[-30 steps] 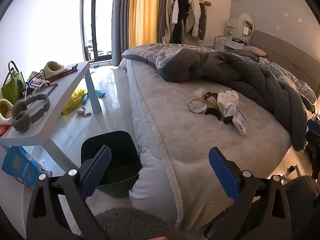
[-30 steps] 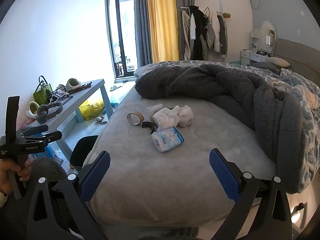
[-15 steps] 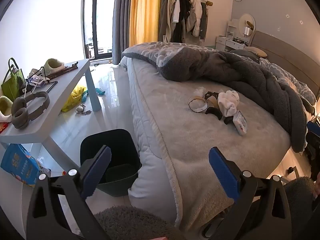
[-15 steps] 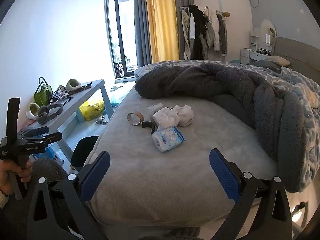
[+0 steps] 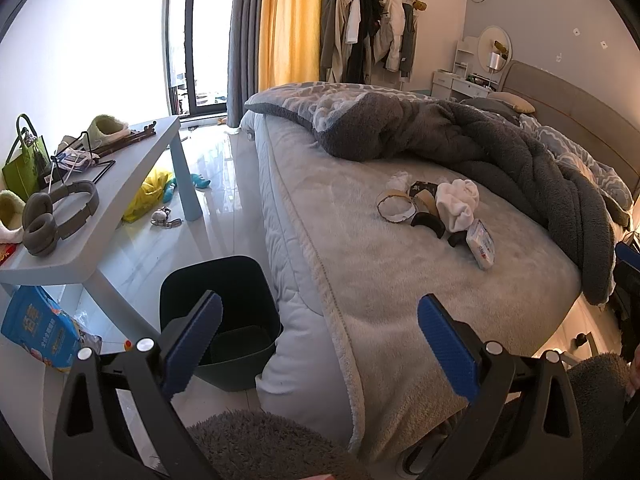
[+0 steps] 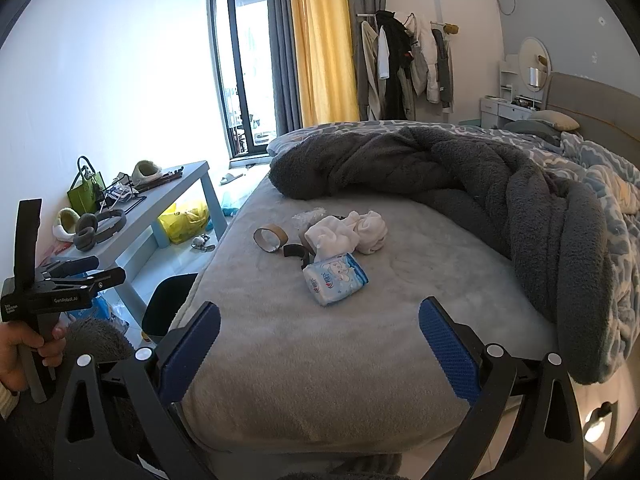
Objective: Collect trash
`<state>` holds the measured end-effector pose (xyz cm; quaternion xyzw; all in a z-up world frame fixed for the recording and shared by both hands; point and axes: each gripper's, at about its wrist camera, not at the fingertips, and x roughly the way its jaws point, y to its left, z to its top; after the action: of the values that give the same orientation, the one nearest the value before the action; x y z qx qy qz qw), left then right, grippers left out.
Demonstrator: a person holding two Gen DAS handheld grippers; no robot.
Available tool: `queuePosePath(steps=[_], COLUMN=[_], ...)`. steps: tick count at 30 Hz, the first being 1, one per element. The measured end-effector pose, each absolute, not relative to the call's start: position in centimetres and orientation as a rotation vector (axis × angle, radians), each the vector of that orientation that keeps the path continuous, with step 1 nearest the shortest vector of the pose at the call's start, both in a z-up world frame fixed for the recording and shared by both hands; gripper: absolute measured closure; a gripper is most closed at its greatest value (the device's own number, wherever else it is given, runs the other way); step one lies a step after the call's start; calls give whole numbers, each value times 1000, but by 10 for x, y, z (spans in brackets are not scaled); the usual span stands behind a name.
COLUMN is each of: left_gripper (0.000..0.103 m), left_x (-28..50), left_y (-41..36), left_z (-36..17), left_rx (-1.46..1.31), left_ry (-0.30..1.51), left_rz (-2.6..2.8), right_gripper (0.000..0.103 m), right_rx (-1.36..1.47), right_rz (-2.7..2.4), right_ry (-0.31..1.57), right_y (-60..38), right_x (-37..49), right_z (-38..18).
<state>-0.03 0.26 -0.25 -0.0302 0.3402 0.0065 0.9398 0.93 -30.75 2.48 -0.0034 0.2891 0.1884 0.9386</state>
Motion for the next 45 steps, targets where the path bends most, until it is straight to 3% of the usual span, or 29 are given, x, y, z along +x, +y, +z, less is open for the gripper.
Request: queuePosePath(steps=[45], left_gripper=[3], left_x=[2], left_y=[2], left_z=[-8], left_rx=[-76], left_ry=[723], left_rz=[13], right_gripper=[3], right_rx=[-9], right_rz=[384], right_ry=[591], right_y=[-307], right_x=[9], right_z=[25])
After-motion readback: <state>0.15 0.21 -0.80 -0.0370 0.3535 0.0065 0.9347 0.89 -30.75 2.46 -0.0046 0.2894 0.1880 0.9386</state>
